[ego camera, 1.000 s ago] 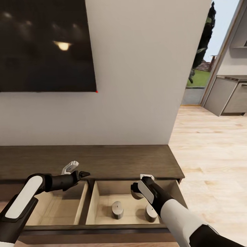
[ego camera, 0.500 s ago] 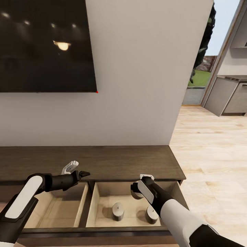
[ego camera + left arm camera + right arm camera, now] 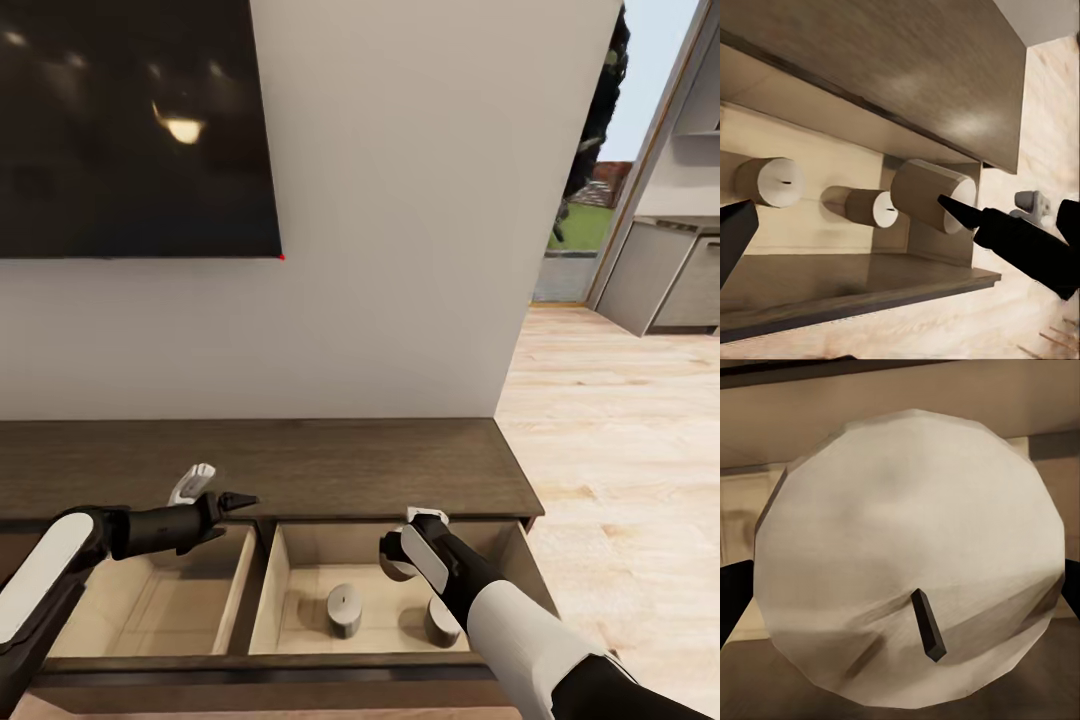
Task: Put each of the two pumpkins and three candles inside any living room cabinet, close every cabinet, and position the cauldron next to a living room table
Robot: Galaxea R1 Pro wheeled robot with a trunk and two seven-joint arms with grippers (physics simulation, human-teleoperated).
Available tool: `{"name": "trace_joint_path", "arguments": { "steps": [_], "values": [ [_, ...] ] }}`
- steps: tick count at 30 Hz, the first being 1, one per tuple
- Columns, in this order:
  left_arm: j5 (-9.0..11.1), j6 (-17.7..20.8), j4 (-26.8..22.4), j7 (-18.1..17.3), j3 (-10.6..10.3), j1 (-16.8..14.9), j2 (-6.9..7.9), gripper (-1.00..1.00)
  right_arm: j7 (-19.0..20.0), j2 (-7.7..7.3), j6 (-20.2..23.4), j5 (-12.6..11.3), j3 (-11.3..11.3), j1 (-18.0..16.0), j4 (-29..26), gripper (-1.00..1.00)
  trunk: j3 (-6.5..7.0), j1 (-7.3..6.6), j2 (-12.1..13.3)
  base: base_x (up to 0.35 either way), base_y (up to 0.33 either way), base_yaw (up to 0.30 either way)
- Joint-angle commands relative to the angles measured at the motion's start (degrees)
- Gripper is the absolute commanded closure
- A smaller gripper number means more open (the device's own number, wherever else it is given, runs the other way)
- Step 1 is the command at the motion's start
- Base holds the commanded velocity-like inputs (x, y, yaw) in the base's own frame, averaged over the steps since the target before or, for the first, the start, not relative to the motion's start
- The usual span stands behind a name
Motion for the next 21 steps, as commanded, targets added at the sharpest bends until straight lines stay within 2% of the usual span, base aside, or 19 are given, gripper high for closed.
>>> {"name": "trace_joint_path", "arguments": {
  "steps": [1,3,6,10,14,17,21],
  "values": [
    [3.74,-0.01,-0.47,0.58,-0.09,0.42,1.11,-1.0,-0.7,-0.04,0.01,-0.65,0.4,-0.06,-0.11,1.0,-0.24,0.22,-0.44,0.0,0.0,0.0],
    [8.22,-0.01,-0.91,0.56,-0.17,0.96,2.69,-1.0,-0.7,-0.04,0.01,-0.65,0.4,-0.06,-0.12,1.0,-0.6,0.66,-1.24,0.0,0.0,0.0],
    [10.83,-0.01,-1.17,0.47,-0.25,1.24,3.64,-1.0,0.09,-0.04,-0.01,-0.65,0.4,-0.06,-0.18,1.0,-1.13,1.32,-2.45,0.0,0.0,0.0],
    [12.68,0.03,-1.57,0.14,-0.43,1.39,3.88,-1.0,2.71,-0.04,0.0,-0.54,0.46,-0.06,-0.21,1.0,-1.85,2.2,-4.05,0.0,0.0,0.0],
    [17.08,0.03,-2.36,-0.92,-1.87,1.54,3.96,-1.0,3.32,-0.04,0.05,-0.48,0.48,-0.06,-0.22,1.0,-2.57,3.07,-5.65,0.0,0.0,0.0],
    [18.18,0.01,-2.5,-1.13,-2.8,1.58,4.0,-1.0,3.41,-0.04,-0.01,-0.48,0.48,-0.06,-0.22,1.0,-3.11,3.73,-6.86,0.0,0.0,0.0],
    [18.54,0.04,-2.54,-1.21,-3.22,1.6,3.88,-1.0,3.39,-0.05,0.03,-0.47,0.49,-0.06,-0.5,1.0,-3.83,4.61,-8.46,0.0,0.0,0.0]
  ]
}}
